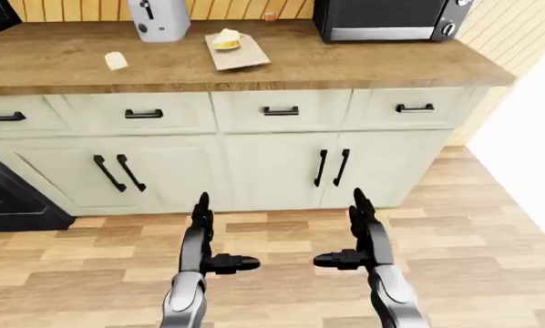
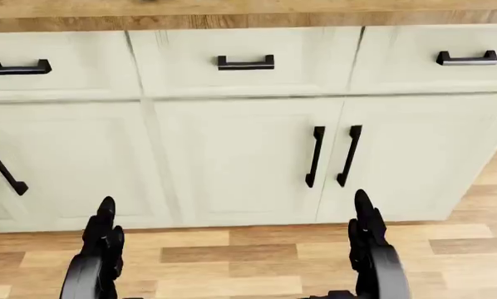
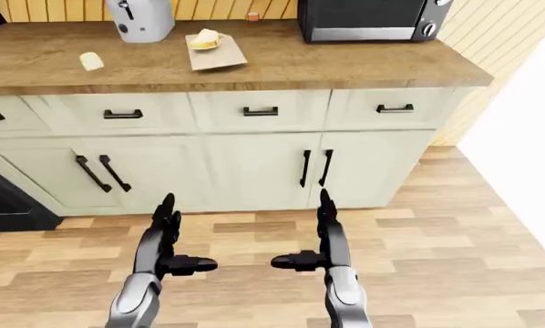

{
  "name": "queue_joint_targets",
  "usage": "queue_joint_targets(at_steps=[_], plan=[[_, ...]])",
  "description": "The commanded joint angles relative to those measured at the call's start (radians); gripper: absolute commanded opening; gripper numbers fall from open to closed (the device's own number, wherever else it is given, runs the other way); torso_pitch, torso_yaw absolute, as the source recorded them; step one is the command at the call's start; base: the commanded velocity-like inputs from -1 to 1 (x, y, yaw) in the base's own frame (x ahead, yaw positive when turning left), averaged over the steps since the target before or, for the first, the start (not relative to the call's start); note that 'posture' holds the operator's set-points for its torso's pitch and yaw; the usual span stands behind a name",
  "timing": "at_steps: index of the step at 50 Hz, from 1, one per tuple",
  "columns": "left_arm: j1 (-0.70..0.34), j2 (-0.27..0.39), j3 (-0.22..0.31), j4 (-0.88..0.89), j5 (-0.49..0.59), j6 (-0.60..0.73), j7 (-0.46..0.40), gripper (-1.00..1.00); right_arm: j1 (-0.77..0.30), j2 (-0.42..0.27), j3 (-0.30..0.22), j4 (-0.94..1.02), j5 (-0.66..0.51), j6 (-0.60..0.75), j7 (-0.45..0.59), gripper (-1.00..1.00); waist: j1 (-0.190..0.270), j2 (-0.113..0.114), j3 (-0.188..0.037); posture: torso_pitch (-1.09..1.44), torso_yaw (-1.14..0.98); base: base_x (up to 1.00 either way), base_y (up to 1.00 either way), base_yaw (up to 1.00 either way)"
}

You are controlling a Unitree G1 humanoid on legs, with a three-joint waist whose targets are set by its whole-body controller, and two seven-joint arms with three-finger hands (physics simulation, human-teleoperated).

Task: Pick up the wedge of cheese and place it on the slice of bread to prepare a simple cheese on bread dish.

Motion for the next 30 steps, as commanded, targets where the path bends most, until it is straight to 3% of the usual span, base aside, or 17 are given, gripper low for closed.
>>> queue_joint_targets(at_steps=[1,3,4,5,7,8,13,17,19,22,25,29,30], plan=[[-0.051,0.007,-0.007,-0.023,0.020,-0.129,-0.002,1.00,-0.045,-0.010,-0.009,-0.045,-0.008,-0.069,-0.008,1.00,-0.002,-0.008,-0.001,0.00,0.00,0.00,0.00,0.00],[-0.055,0.006,-0.002,-0.014,0.010,-0.134,-0.012,1.00,-0.046,-0.011,-0.010,-0.040,-0.014,-0.071,-0.012,1.00,0.007,-0.001,-0.061,0.00,0.00,0.00,0.00,0.00],[-0.058,0.007,-0.001,-0.008,0.013,-0.138,-0.009,1.00,-0.049,-0.012,-0.011,-0.030,-0.017,-0.079,-0.012,1.00,0.006,-0.002,-0.053,0.00,0.00,0.00,0.00,0.00],[-0.055,0.006,-0.001,-0.011,0.011,-0.138,-0.009,1.00,-0.045,-0.011,-0.006,-0.036,-0.023,-0.077,-0.012,1.00,0.006,-0.008,-0.018,0.00,0.00,0.00,0.00,0.00],[-0.059,0.007,0.004,-0.005,0.010,-0.142,-0.003,1.00,-0.048,-0.011,-0.005,-0.026,-0.028,-0.084,-0.011,1.00,0.007,-0.009,-0.069,0.00,0.00,0.00,0.00,0.00],[-0.064,0.008,0.004,0.009,0.010,-0.145,-0.004,1.00,-0.047,-0.010,-0.005,-0.030,-0.029,-0.080,-0.011,1.00,0.007,-0.009,-0.074,0.00,0.00,0.00,0.00,0.00],[-0.061,0.006,0.007,0.001,0.003,-0.141,0.004,1.00,-0.048,-0.010,-0.007,-0.033,-0.027,-0.079,-0.012,1.00,0.008,-0.006,-0.079,0.00,0.00,0.00,0.00,0.00],[-0.059,0.015,0.030,-0.110,-0.006,-0.089,0.046,1.00,-0.008,-0.014,0.025,-0.171,-0.113,-0.031,-0.030,1.00,0.008,-0.005,-0.085,0.00,0.00,0.00,0.00,0.00],[-0.071,0.028,0.044,-0.176,-0.014,-0.066,0.032,1.00,0.002,-0.005,0.020,-0.210,-0.100,-0.003,-0.021,1.00,0.008,-0.004,-0.086,0.00,0.00,0.00,0.00,0.00],[-0.085,0.043,0.074,-0.399,-0.038,0.091,0.032,1.00,0.006,-0.008,-0.017,-0.466,-0.082,0.169,-0.017,1.00,0.007,-0.004,-0.092,0.00,0.00,0.00,0.00,0.00],[-0.139,0.071,0.105,-0.491,-0.009,0.164,0.029,1.00,-0.053,-0.039,-0.080,-0.814,-0.060,0.489,0.018,1.00,0.012,-0.005,-0.093,0.00,0.00,0.00,0.00,0.00],[-0.265,0.128,0.194,-0.635,-0.063,0.373,0.048,1.00,-0.343,-0.151,-0.227,-1.001,0.009,0.880,0.043,1.00,0.015,-0.004,-0.089,0.00,0.00,0.00,0.00,0.00],[-0.287,0.141,0.207,-0.647,-0.078,0.400,0.058,1.00,-0.378,-0.168,-0.244,-1.000,0.028,0.915,0.037,1.00,0.013,-0.003,-0.089,0.00,0.00,0.00,0.00,0.00]])
